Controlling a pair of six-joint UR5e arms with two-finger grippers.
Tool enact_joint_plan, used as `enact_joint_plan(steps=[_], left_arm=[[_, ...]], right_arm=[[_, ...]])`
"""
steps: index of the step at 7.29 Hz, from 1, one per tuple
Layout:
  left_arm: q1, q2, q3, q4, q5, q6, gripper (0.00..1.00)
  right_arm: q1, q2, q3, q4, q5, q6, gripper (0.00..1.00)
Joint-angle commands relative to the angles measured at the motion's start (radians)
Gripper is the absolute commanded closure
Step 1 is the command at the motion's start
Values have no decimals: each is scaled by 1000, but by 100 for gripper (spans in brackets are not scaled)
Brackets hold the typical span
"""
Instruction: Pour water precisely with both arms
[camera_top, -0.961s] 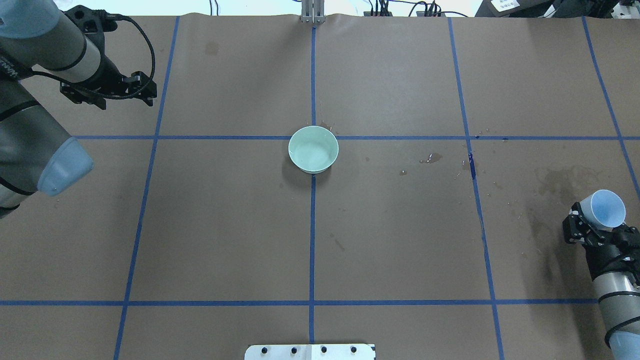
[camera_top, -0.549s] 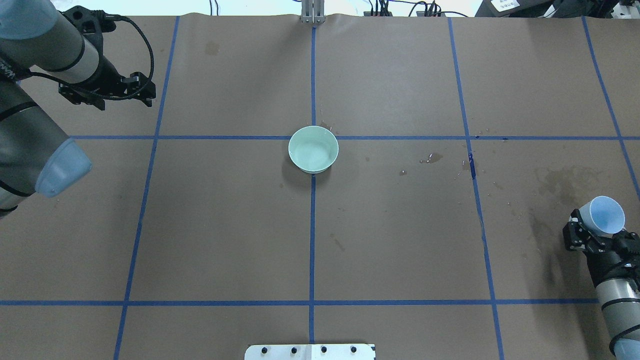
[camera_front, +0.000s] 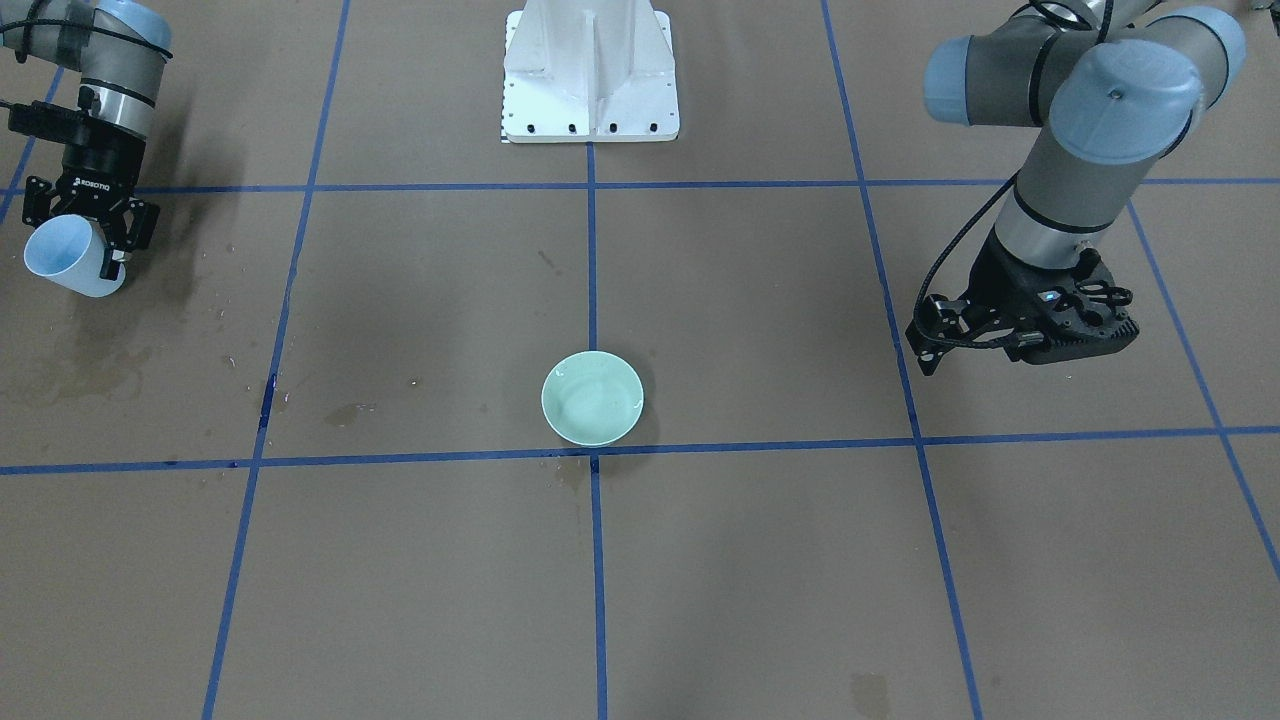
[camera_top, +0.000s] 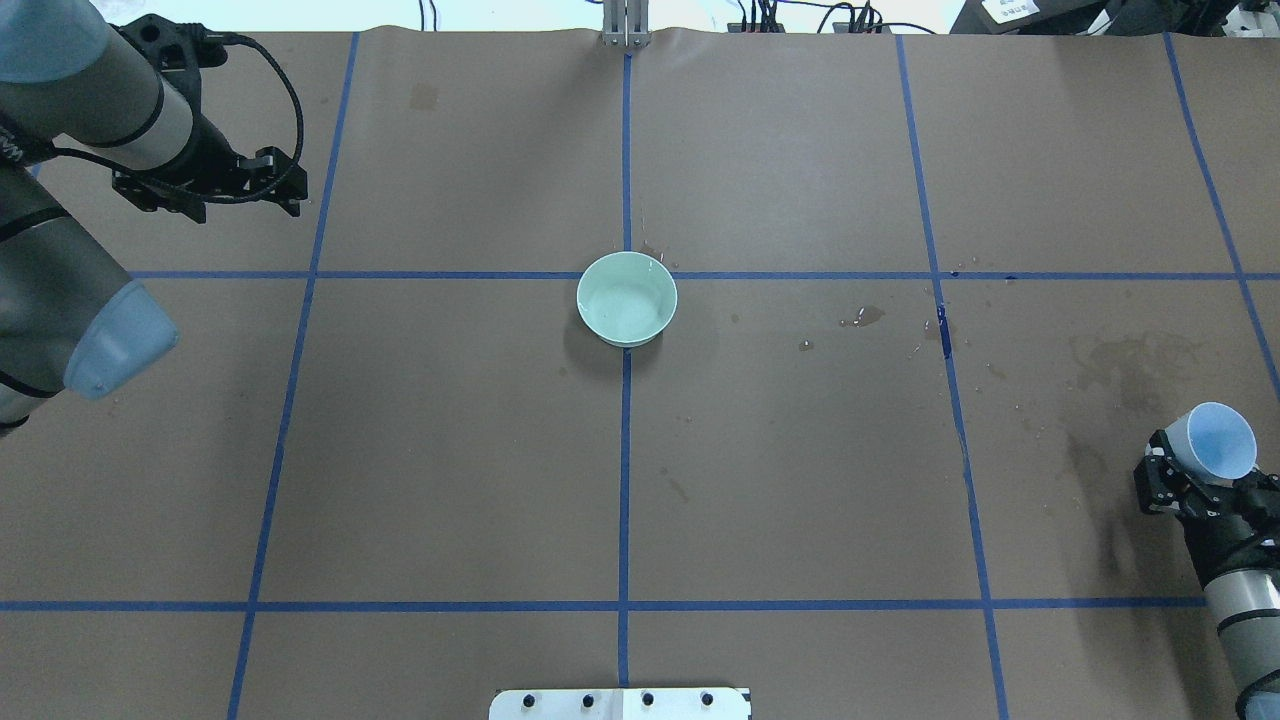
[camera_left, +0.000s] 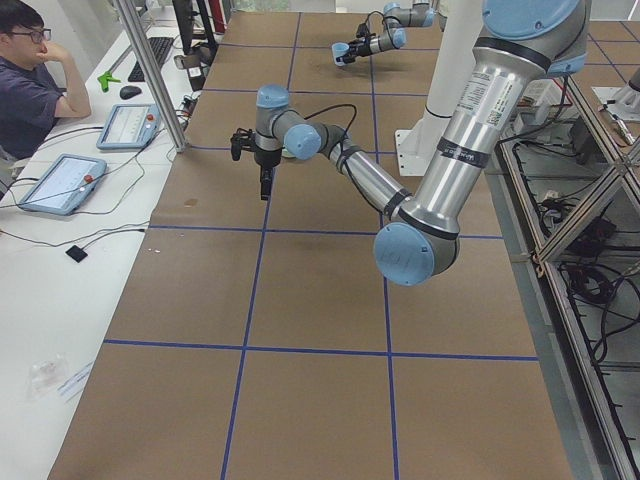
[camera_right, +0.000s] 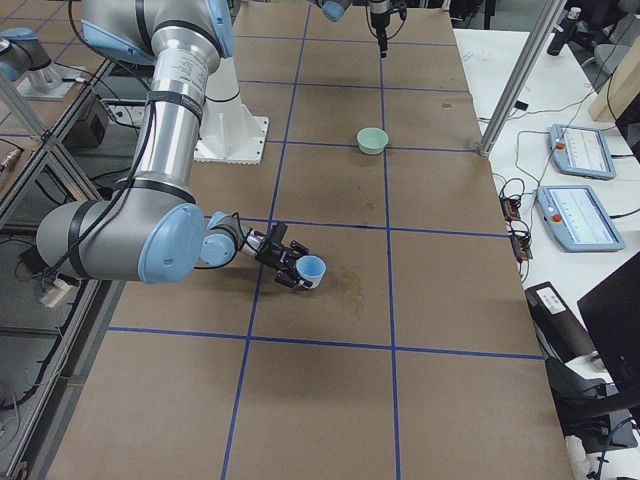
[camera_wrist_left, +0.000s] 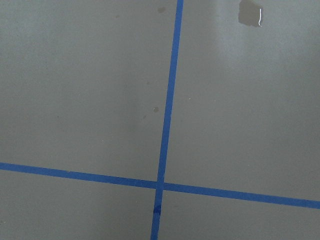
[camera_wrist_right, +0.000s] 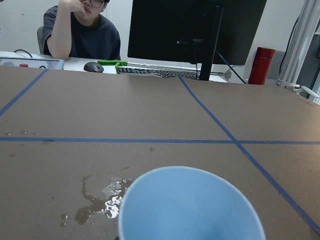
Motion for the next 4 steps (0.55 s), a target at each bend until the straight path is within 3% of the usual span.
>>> enact_joint_plan(steps=[1,4], left_arm=[[0,0,-2,0,0,0,0],[0,0,0,0,0,0,0]], right_arm=[[-7,-4,1,-1,-10,14,3],[-7,-5,1,-1,-16,23,1]])
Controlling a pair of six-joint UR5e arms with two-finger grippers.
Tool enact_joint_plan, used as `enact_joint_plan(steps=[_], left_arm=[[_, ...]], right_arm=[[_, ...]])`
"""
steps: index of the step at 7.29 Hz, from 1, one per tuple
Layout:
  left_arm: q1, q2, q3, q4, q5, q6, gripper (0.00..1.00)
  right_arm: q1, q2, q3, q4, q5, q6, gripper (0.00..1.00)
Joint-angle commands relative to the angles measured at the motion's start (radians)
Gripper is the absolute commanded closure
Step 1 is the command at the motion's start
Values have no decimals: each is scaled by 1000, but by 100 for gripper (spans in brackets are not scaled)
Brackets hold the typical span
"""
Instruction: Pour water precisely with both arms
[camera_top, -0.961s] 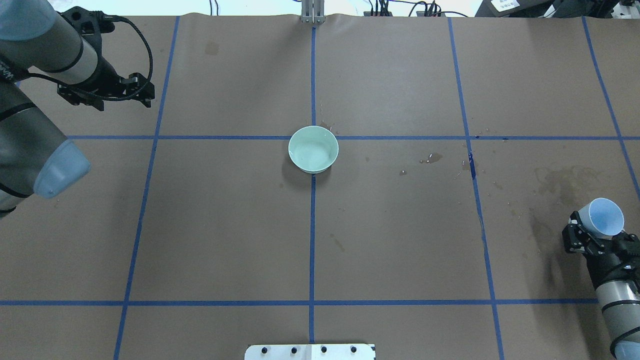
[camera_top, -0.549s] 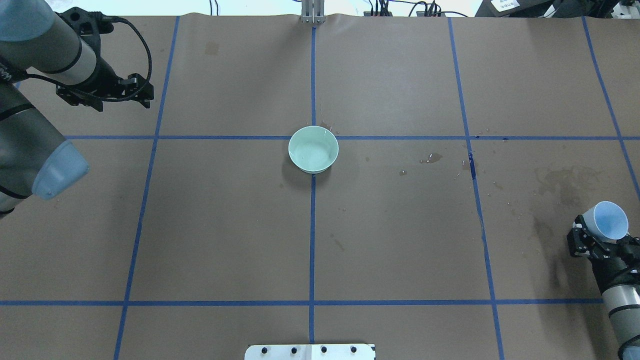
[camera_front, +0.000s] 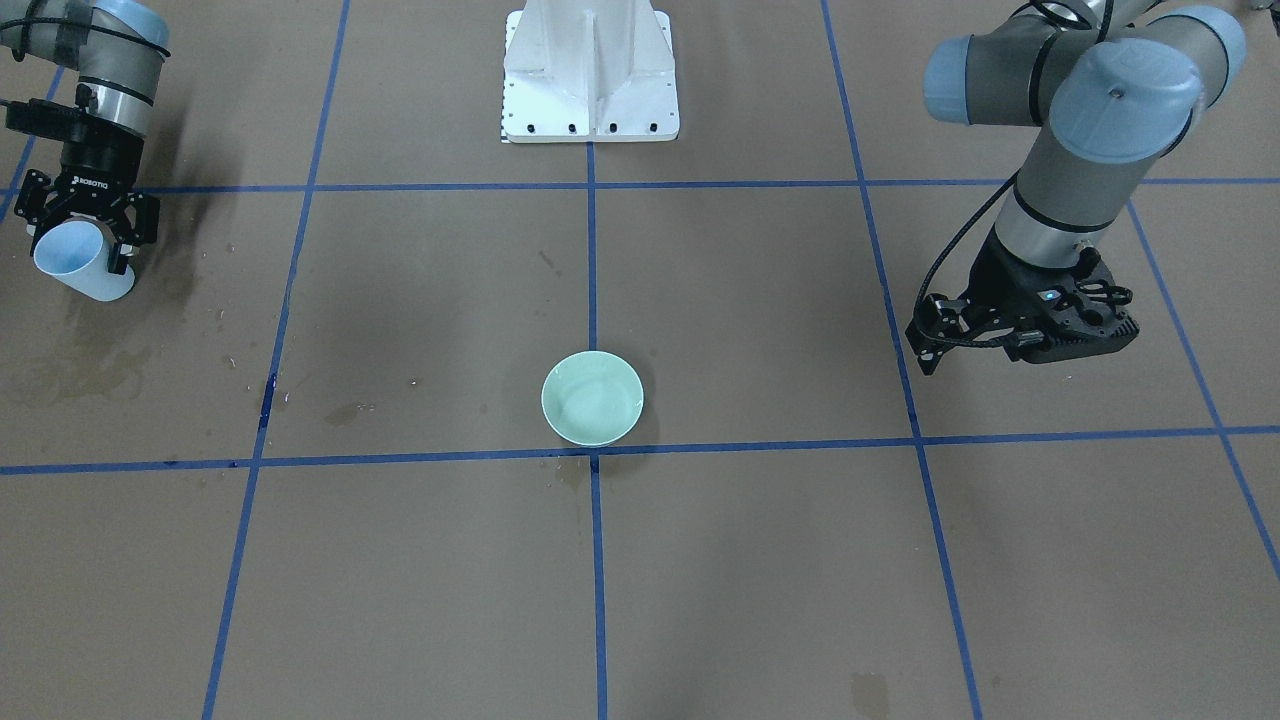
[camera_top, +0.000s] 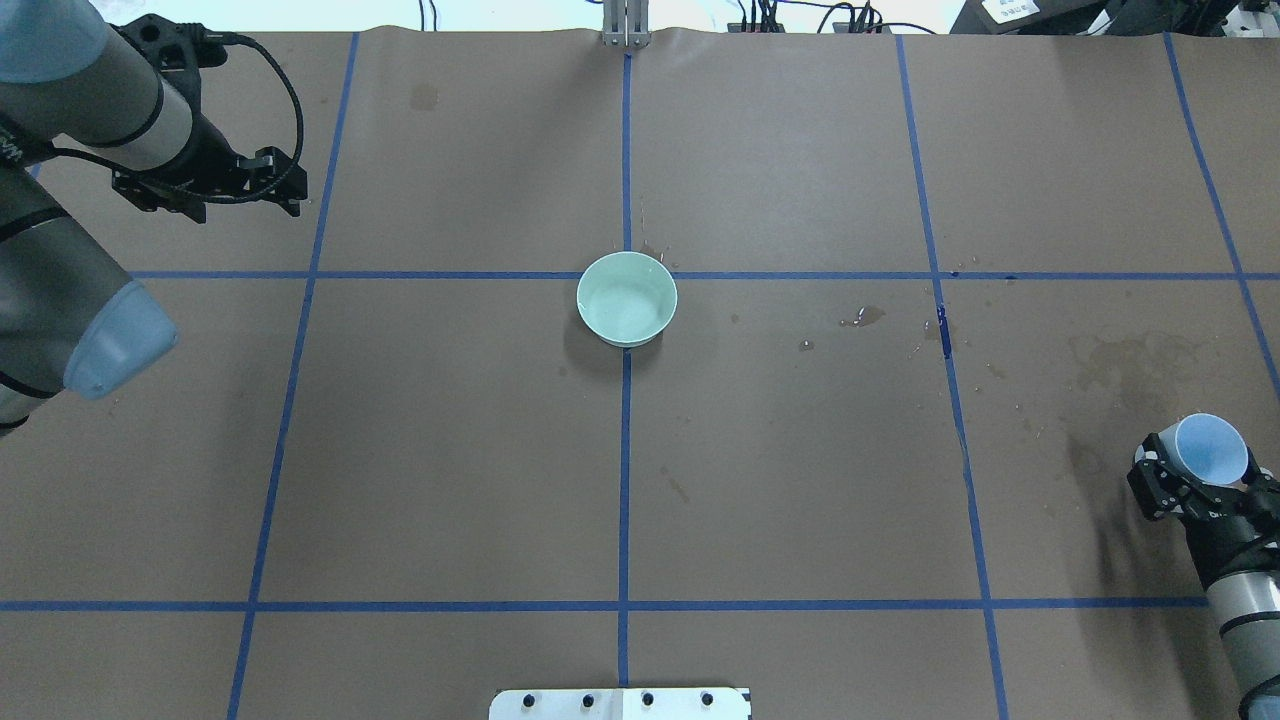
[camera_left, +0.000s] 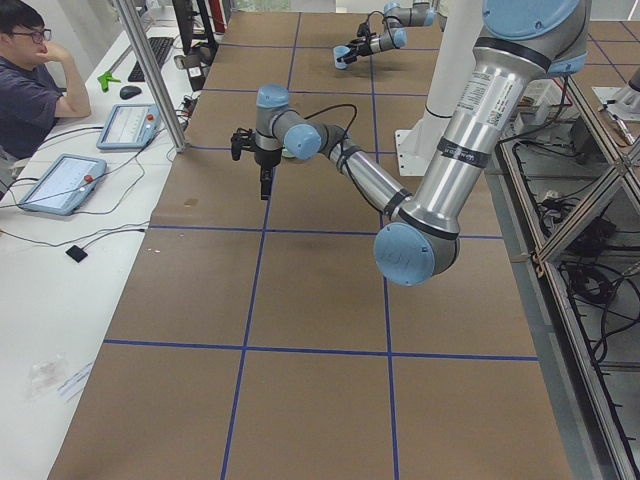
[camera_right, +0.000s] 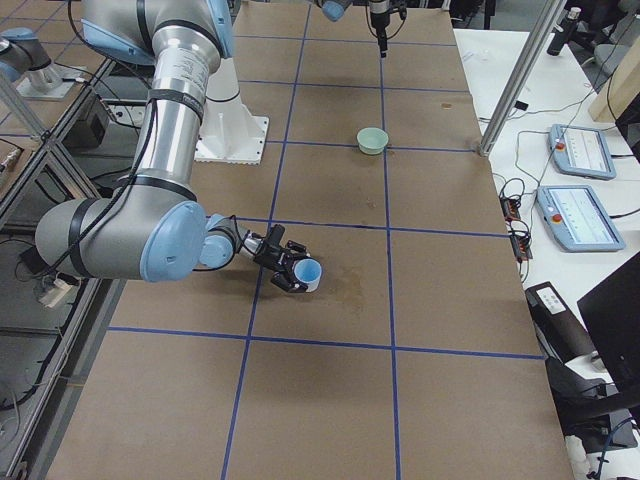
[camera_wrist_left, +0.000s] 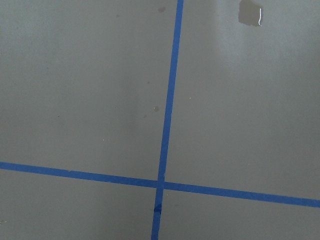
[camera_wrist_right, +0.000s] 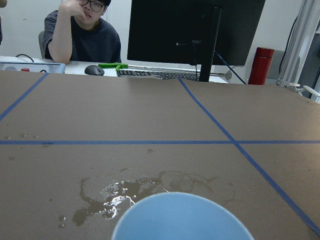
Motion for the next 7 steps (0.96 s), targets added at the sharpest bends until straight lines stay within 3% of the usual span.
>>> enact_joint_plan(steps=[1,7], left_arm=[[0,0,-1,0,-2,0,0],[0,0,-2,0,-2,-5,0]], right_arm=[[0,-6,0,2,-4,1,1],[1,-72,53,3,-21,-9,1]])
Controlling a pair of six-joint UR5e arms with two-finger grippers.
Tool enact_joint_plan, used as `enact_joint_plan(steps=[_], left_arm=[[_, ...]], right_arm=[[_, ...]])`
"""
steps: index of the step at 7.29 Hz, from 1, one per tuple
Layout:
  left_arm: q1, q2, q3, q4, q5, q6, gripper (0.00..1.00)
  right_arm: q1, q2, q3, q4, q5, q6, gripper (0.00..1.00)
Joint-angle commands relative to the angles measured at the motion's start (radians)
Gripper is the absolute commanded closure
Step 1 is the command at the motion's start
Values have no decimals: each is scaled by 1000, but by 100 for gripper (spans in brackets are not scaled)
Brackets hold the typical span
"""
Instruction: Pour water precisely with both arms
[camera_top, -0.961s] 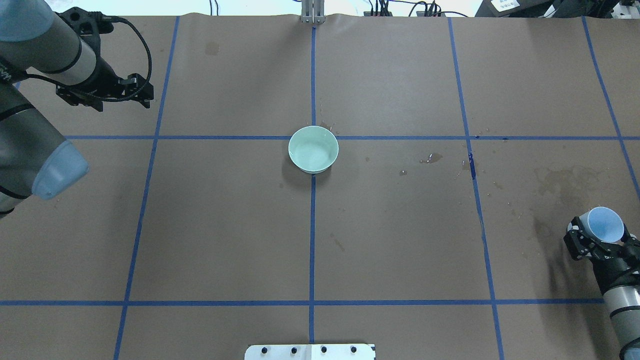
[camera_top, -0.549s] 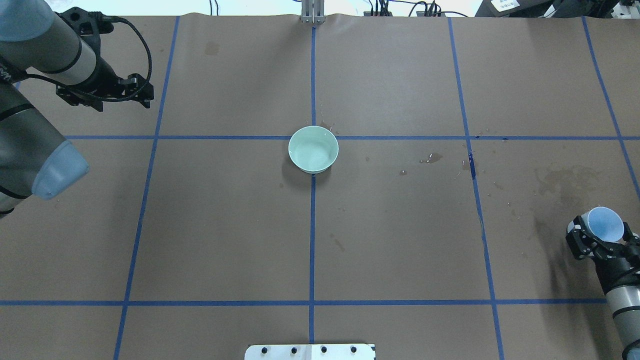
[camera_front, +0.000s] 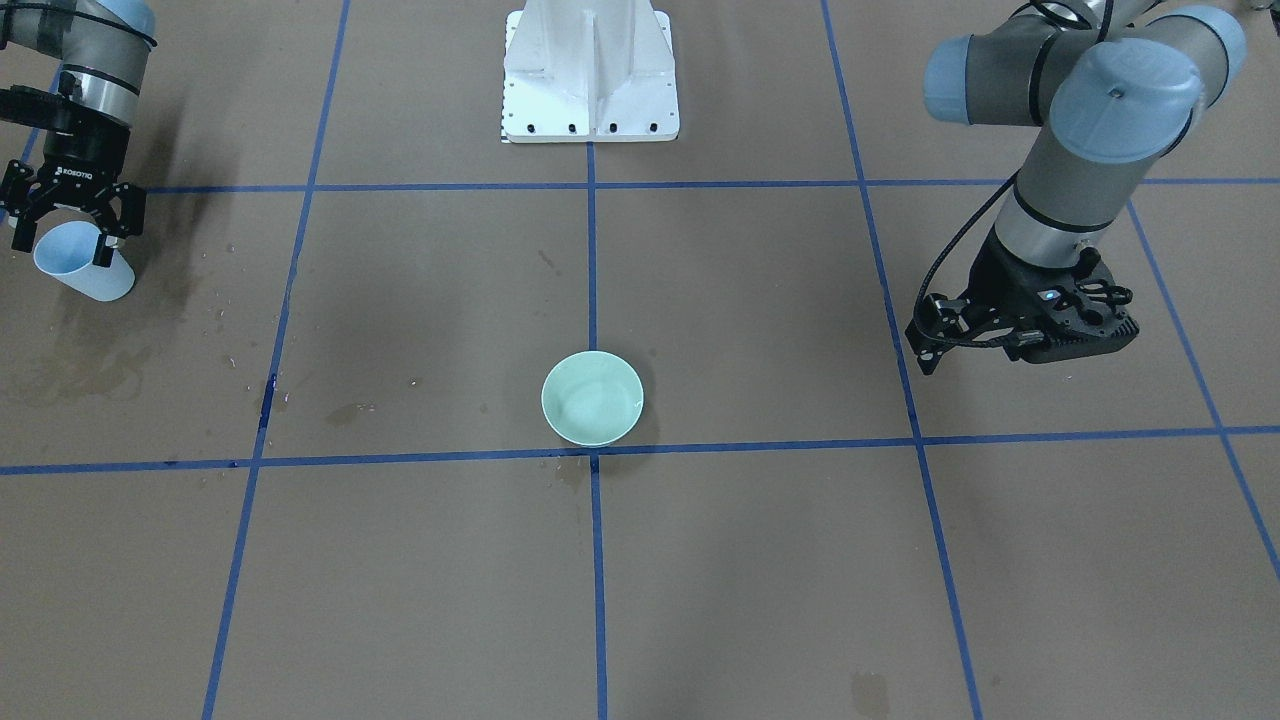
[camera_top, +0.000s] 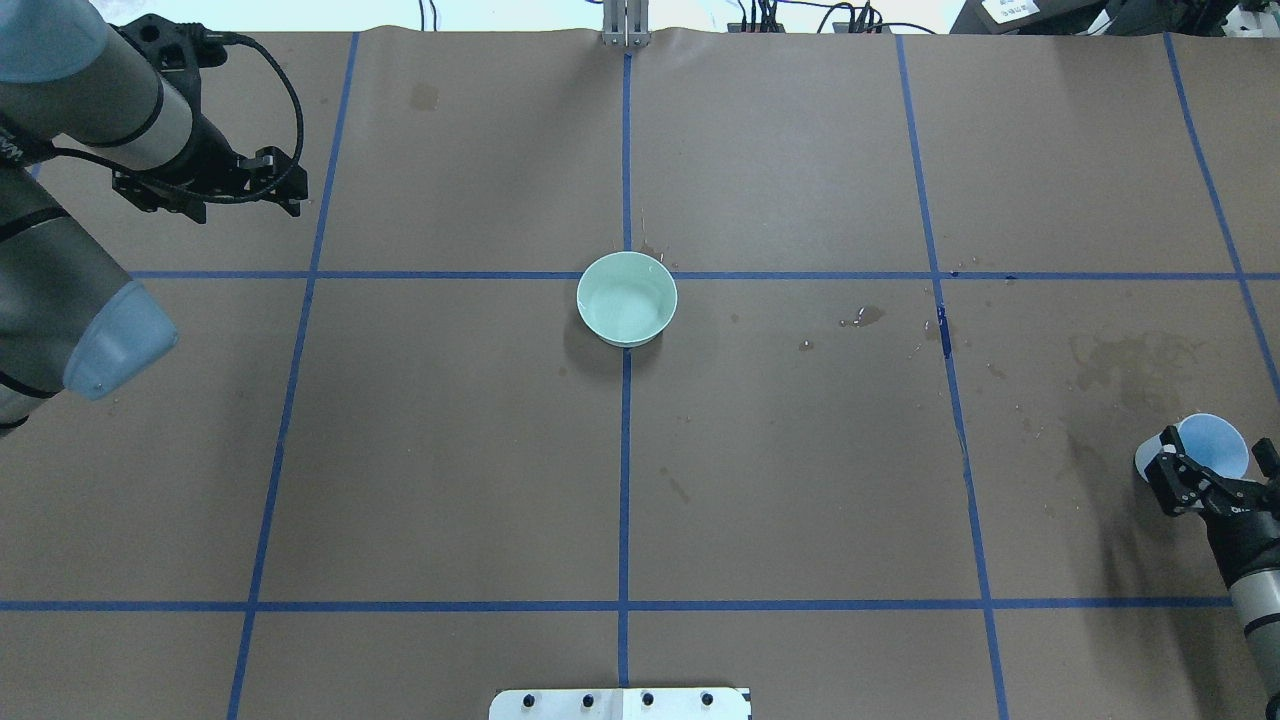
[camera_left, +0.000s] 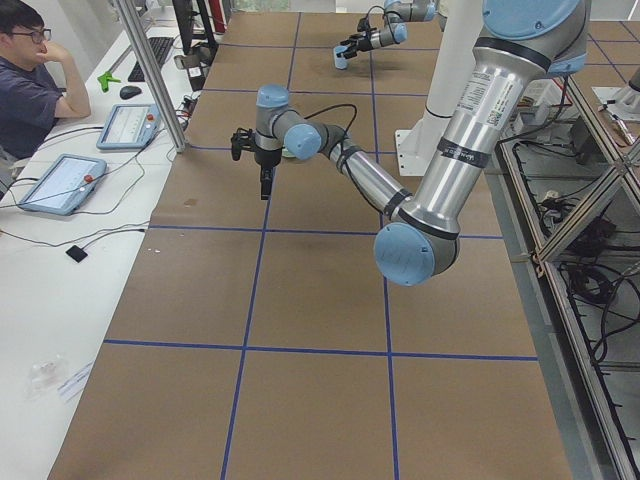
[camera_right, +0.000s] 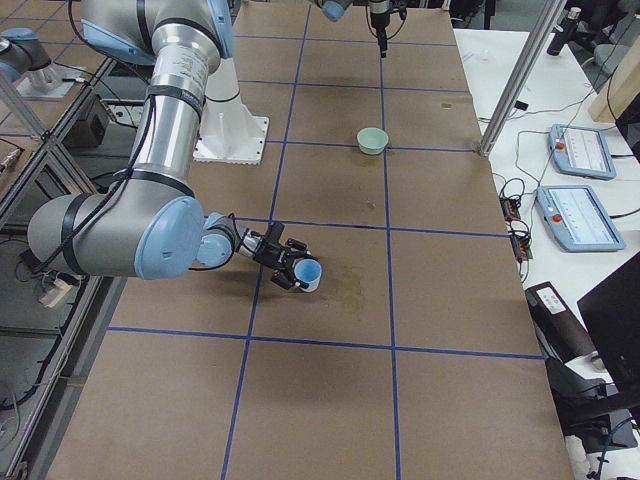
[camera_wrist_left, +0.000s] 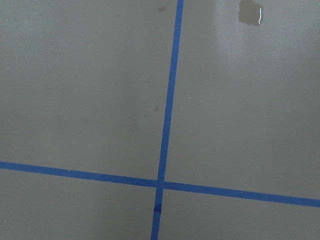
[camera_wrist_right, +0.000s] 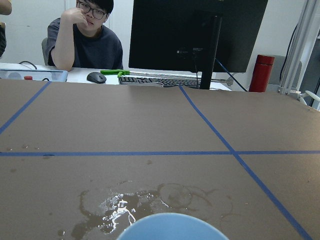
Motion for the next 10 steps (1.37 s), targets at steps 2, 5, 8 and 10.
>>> enact_joint_plan(steps=[2,5,8,10], left_arm=[[0,0,-7,2,0,-3,0],[0,0,-13,3,-2,-3,0],[0,0,-15,5,-2,-6,0],[0,-2,-13,3,-2,-4,0]], right_arm=[[6,-63,95,0,5,-68,1],[130,-91,256,9,90,-318,1],[393,-57,290,277,303,-821,1],[620,38,277,295,528,-1179,1]])
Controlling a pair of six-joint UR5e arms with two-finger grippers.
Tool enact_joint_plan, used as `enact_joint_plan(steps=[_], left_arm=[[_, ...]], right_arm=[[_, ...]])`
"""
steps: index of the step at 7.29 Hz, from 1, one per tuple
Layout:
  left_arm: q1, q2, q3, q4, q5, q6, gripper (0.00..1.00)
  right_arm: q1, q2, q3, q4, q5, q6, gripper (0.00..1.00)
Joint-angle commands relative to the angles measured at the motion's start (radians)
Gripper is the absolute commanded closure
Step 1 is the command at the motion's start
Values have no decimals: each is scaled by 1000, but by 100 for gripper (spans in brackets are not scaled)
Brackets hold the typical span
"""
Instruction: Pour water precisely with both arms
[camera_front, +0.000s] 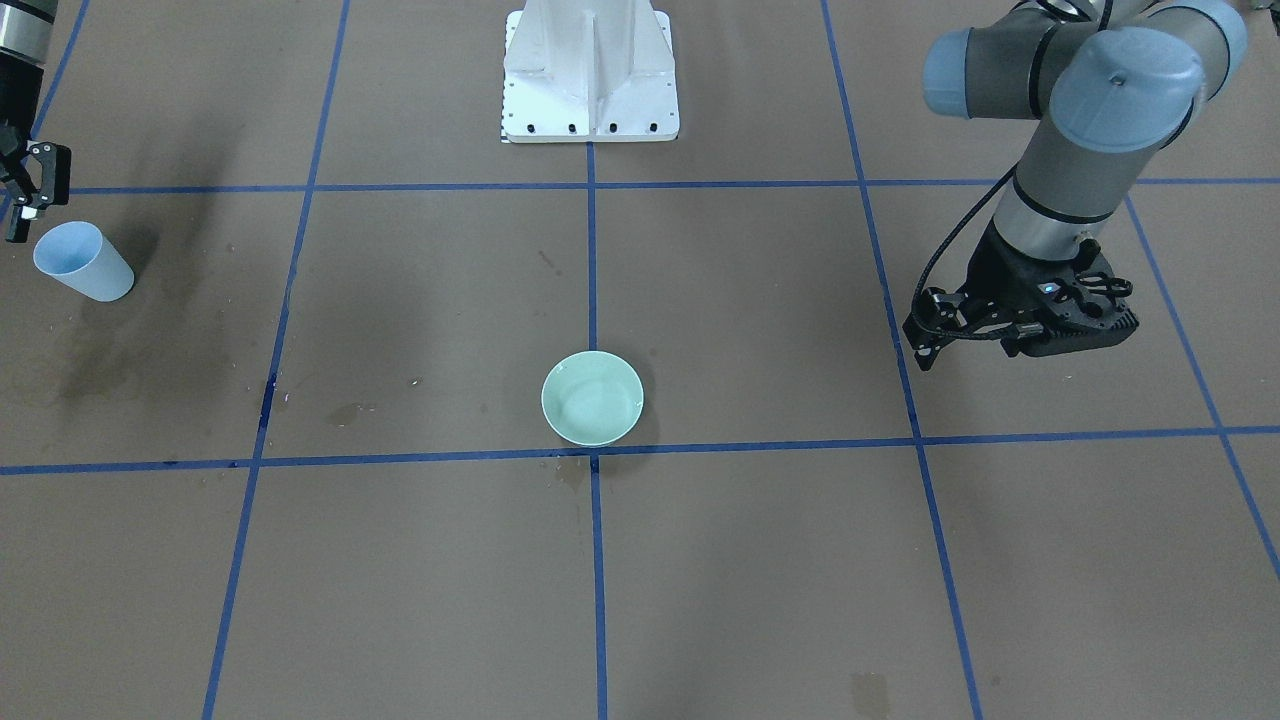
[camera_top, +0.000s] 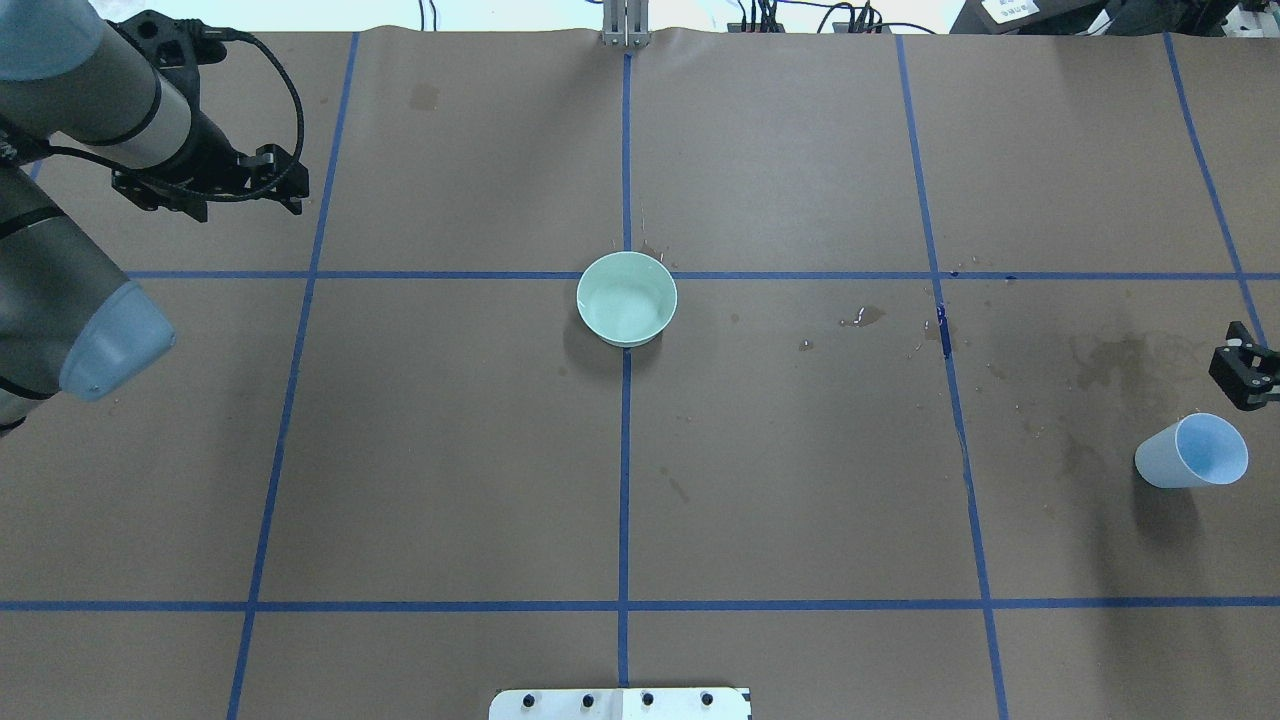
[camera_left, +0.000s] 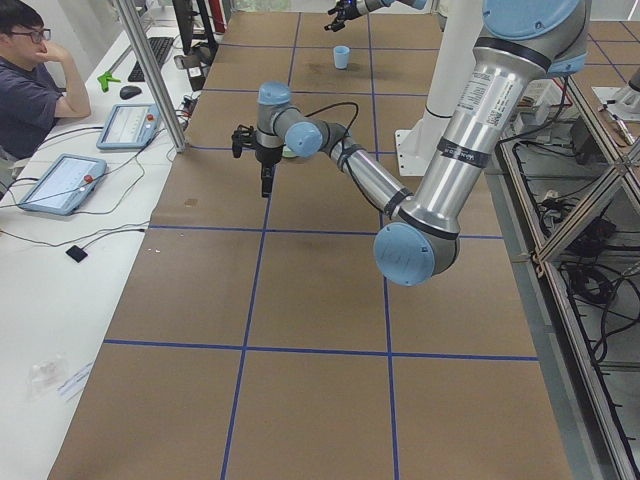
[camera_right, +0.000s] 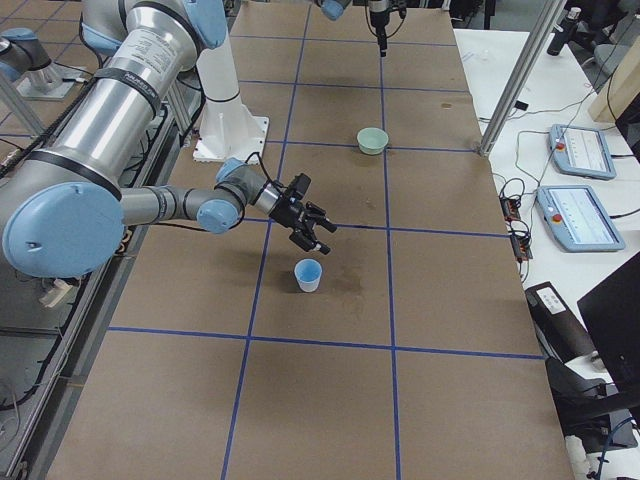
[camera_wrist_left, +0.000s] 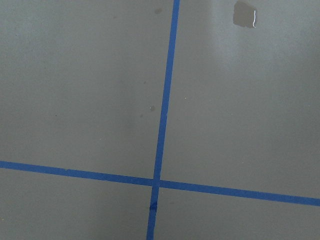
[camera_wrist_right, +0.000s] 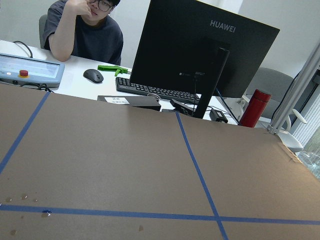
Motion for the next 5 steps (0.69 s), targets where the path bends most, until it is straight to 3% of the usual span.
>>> enact_joint_plan(steps=[1,3,5], left_arm=[[3,-7,-1,4,0,-1,0],[82,-69,11,-25,6,-93,0],[187,-178,43,-52,11,-263,0]], right_arm=[[213,80,-16,19,237,-361,1],[546,201,-93,13,719,-569,1],[791,282,-230,7,1038,-806,1]])
